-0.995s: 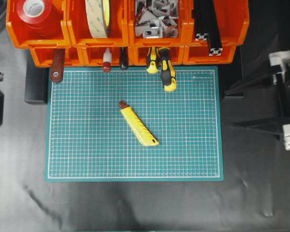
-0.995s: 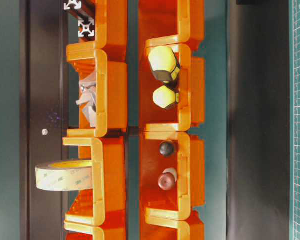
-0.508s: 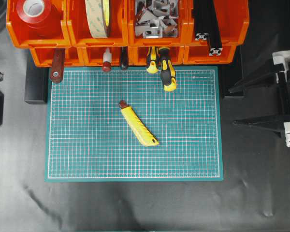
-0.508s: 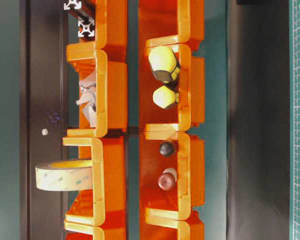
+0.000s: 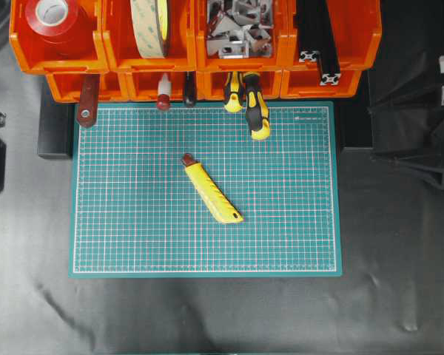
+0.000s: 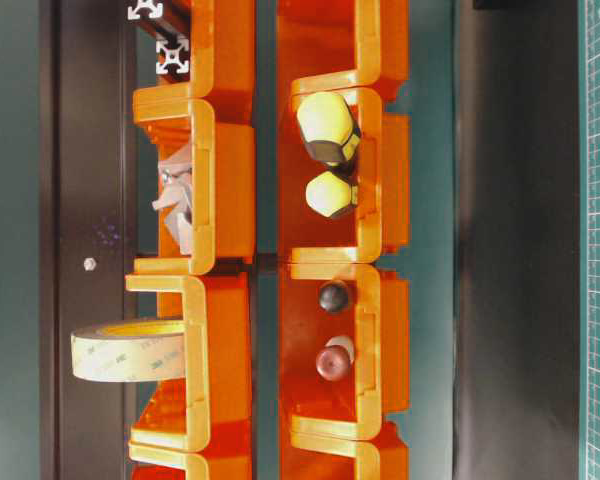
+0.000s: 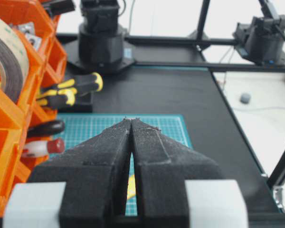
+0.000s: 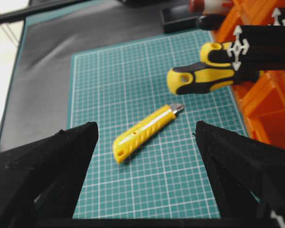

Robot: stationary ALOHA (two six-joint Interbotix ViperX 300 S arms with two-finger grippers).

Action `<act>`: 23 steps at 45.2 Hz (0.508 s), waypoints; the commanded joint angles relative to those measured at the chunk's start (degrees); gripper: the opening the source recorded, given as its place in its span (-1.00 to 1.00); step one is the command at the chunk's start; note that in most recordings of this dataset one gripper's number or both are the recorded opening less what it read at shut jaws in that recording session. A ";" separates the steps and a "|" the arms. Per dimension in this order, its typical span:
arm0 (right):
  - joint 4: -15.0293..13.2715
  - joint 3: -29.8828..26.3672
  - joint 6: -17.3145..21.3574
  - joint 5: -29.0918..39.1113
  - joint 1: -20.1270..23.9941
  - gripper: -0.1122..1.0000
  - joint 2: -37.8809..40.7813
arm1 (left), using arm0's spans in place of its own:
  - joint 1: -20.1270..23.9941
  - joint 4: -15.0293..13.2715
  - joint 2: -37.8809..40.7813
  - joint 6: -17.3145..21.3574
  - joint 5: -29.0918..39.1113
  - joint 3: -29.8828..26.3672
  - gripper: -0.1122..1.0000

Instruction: Pick cutter from container rack with right arm.

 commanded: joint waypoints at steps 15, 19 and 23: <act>-0.09 0.53 0.00 0.35 -1.32 0.64 -2.11 | -0.09 0.09 0.88 -0.09 -0.35 -1.14 -0.81; -0.09 0.44 0.00 0.35 -1.32 0.64 -2.02 | -0.09 0.09 0.88 -0.09 -0.44 -1.05 -0.81; -0.09 0.53 0.00 0.26 -1.32 0.64 -2.02 | -0.09 0.09 0.88 -0.09 -0.44 -1.05 -0.80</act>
